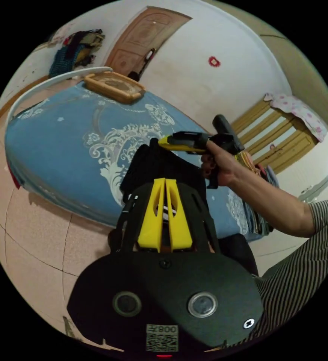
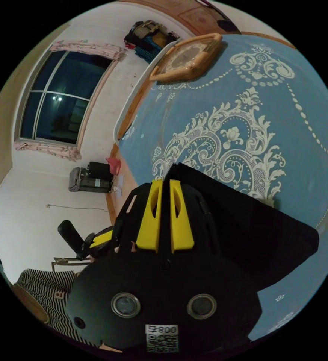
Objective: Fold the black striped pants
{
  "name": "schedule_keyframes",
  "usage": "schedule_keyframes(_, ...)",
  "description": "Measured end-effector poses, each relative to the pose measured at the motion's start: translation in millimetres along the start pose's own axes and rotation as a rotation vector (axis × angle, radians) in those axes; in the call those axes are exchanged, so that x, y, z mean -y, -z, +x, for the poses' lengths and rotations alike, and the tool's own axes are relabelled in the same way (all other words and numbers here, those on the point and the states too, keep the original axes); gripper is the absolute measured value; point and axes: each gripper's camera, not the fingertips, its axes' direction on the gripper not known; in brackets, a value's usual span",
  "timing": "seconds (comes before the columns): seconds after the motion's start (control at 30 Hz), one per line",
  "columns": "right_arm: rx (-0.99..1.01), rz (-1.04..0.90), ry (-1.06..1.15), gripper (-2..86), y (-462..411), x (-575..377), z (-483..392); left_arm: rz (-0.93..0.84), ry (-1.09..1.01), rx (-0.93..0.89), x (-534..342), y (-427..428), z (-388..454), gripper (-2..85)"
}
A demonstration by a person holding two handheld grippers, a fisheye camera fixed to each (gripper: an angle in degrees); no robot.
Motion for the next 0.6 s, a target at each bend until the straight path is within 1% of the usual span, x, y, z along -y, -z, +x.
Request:
schedule_keyframes(0.03, 0.009, 0.004, 0.003, 1.7, -0.2, -1.4, -0.1, -0.043, 0.002, 0.067, 2.6, -12.3, -0.6, 0.4)
schedule_keyframes(0.1, 0.025, 0.026, 0.031, 0.8, 1.0, -10.9, -1.7, -0.104, 0.032, 0.132, 4.8, -26.9, -4.3, 0.3)
schedule_keyframes(0.23, -0.022, 0.01, 0.104, 0.3, -0.2, -38.4, -6.4, -0.092, 0.063, 0.111, 3.0, -35.4, -8.3, 0.2)
schedule_keyframes(0.33, -0.161, -0.077, 0.157, 0.1, -22.7, -64.1, -9.4, -0.088, 0.077, 0.099, 1.2, -43.7, -7.7, 0.1)
schedule_keyframes(0.4, -0.272, -0.184, 0.195, 0.1, -51.7, -78.4, -8.4, -0.092, 0.076, 0.103, 1.8, -48.6, -4.8, 0.1)
schedule_keyframes(0.5, -0.441, -0.207, 0.28, 0.2, -78.5, -95.6, -9.0, -0.107, 0.051, 0.131, 2.7, -58.6, 2.9, 0.1)
schedule_keyframes(0.6, -0.509, -0.195, 0.309, 0.1, -83.9, -109.1, -8.8, -0.105, 0.031, 0.124, 1.9, -68.3, 8.0, 0.2)
